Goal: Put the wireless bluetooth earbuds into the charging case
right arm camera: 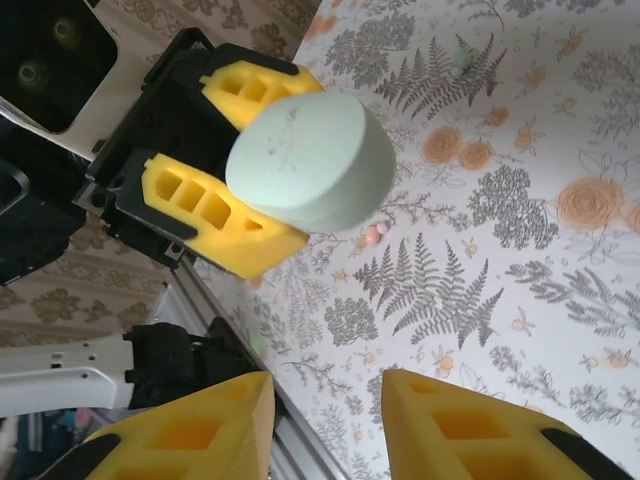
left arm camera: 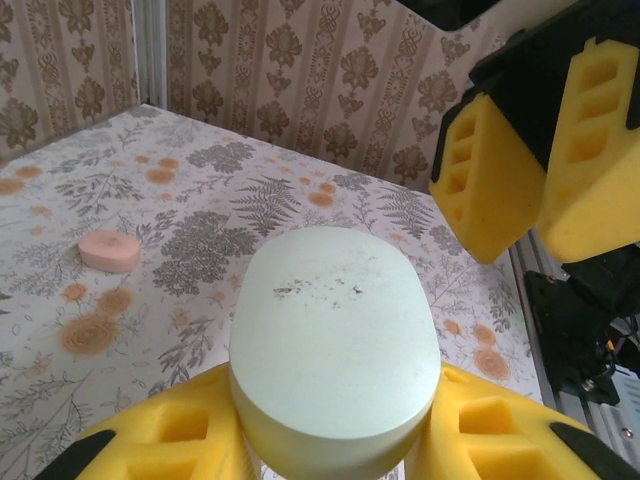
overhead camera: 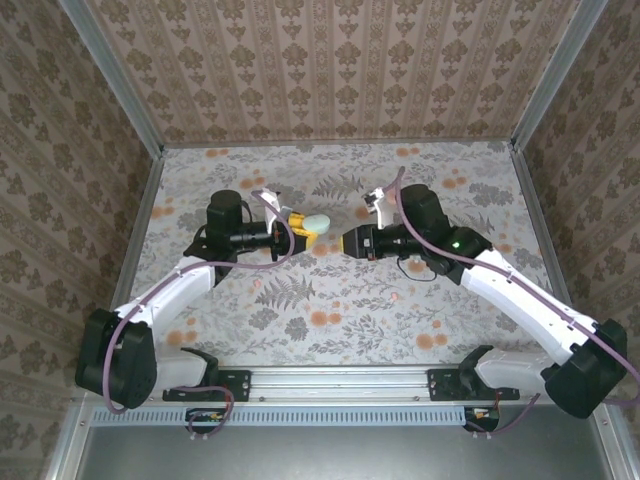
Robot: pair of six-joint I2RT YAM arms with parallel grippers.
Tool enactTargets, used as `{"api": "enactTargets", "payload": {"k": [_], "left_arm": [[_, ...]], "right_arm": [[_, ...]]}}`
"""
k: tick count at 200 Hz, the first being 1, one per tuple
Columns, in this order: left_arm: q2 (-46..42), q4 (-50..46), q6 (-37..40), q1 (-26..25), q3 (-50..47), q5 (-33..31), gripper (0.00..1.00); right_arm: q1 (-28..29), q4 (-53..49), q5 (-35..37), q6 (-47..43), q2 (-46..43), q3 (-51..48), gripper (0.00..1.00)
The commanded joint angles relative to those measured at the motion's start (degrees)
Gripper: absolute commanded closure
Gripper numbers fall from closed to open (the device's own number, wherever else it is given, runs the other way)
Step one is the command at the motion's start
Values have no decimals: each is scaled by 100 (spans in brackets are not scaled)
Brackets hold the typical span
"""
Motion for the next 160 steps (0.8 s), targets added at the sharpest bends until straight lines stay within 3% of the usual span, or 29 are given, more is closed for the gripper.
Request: {"api": "enactTargets", "payload": {"k": [1,64,160], "left_arm": [[-71,-28,57,15,94,222,82],[20,28,2,-133,138,235,82],[124,-24,91,-464,161,189,83]], "right_arm": [[97,-153,217,-367,228,315,69],[301,-119,193,-356,887,831,71],[100,-138,619,-7,1009,1046,73]]}}
